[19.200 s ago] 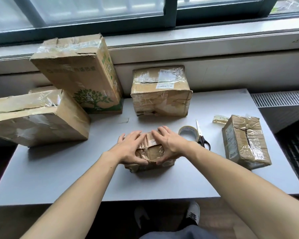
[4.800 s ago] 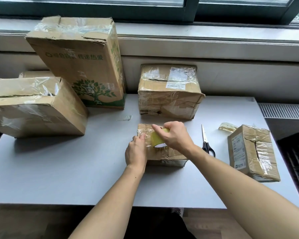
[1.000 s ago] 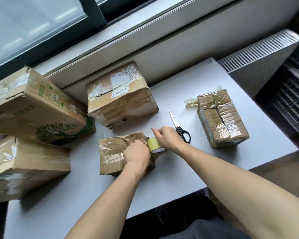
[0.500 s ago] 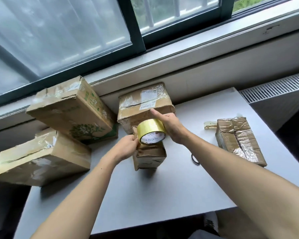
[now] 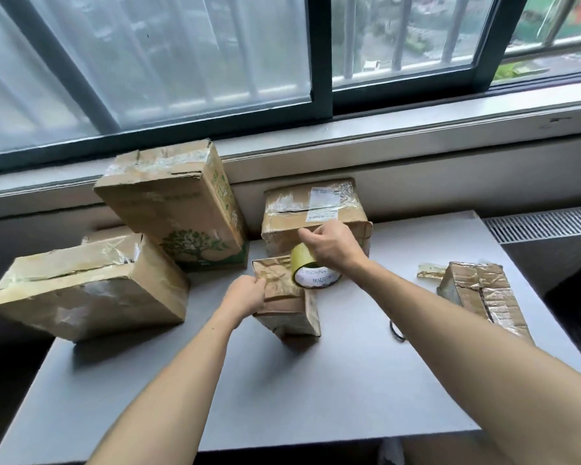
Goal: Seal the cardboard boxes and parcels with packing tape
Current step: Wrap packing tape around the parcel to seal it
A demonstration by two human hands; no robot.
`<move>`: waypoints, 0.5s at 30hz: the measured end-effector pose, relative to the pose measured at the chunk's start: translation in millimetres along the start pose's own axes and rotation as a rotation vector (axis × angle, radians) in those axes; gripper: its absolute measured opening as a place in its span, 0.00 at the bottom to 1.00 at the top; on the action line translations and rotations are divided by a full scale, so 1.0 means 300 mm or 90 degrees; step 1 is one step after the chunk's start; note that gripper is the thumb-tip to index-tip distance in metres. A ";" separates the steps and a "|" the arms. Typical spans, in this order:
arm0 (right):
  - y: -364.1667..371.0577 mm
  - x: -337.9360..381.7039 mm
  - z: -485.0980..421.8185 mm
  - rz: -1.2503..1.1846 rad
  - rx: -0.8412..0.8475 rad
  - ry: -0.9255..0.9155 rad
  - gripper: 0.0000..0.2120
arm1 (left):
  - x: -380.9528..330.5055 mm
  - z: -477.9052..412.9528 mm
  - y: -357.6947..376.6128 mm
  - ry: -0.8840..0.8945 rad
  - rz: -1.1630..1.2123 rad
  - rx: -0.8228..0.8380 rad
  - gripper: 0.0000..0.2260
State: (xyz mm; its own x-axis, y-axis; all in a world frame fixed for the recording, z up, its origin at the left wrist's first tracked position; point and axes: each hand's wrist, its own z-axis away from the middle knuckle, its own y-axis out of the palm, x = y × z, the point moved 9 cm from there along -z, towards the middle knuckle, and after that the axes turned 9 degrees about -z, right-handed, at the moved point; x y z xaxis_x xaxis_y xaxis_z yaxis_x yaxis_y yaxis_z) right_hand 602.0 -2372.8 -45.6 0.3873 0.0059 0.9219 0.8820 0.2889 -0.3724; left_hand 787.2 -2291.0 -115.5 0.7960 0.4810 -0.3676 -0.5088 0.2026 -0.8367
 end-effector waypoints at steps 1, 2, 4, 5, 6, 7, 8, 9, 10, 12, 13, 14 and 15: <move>-0.021 0.004 0.003 0.057 -0.005 -0.006 0.25 | 0.011 -0.009 -0.002 -0.006 0.003 0.003 0.19; -0.033 0.003 0.009 0.109 -0.008 -0.009 0.26 | 0.017 -0.011 -0.003 -0.009 0.004 0.008 0.19; -0.042 -0.014 0.028 0.182 -0.021 -0.003 0.26 | 0.026 -0.016 -0.002 -0.018 -0.007 0.000 0.18; -0.042 -0.030 0.036 0.213 -0.024 0.003 0.26 | 0.033 -0.018 0.003 -0.026 -0.003 -0.005 0.17; -0.043 -0.054 0.041 0.231 -0.025 0.015 0.26 | 0.038 -0.015 0.008 -0.035 0.004 -0.007 0.17; -0.043 -0.086 0.049 0.233 -0.028 0.030 0.26 | 0.041 -0.012 0.015 -0.037 0.007 -0.009 0.17; -0.044 -0.113 0.056 0.228 -0.035 0.040 0.26 | 0.037 -0.011 0.018 -0.035 0.004 -0.004 0.17; -0.040 -0.140 0.063 0.222 -0.040 0.049 0.27 | 0.037 -0.010 0.022 -0.032 0.000 -0.001 0.17; -0.028 -0.166 0.069 0.217 -0.042 0.051 0.27 | 0.039 -0.008 0.026 -0.033 0.002 0.005 0.17; 0.015 -0.207 0.081 0.206 -0.043 0.049 0.28 | 0.038 -0.005 0.023 -0.033 0.004 0.008 0.17; 0.040 -0.224 0.087 0.199 -0.039 0.050 0.28 | 0.039 -0.006 0.022 -0.033 0.007 0.010 0.18; 0.060 -0.241 0.088 0.184 -0.039 0.050 0.28 | 0.040 -0.007 0.019 -0.032 0.010 0.005 0.18; 0.074 -0.255 0.088 0.167 -0.040 0.054 0.28 | 0.038 -0.007 0.012 -0.032 0.004 -0.005 0.18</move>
State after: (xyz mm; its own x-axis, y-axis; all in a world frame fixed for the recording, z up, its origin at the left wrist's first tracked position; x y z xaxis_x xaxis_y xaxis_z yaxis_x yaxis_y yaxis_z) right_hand 584.7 -2341.5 -121.6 0.6232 -0.0076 0.7820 0.7625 0.2280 -0.6054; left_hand 795.2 -2286.7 -123.7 0.7753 0.5243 -0.3521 -0.5108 0.1928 -0.8378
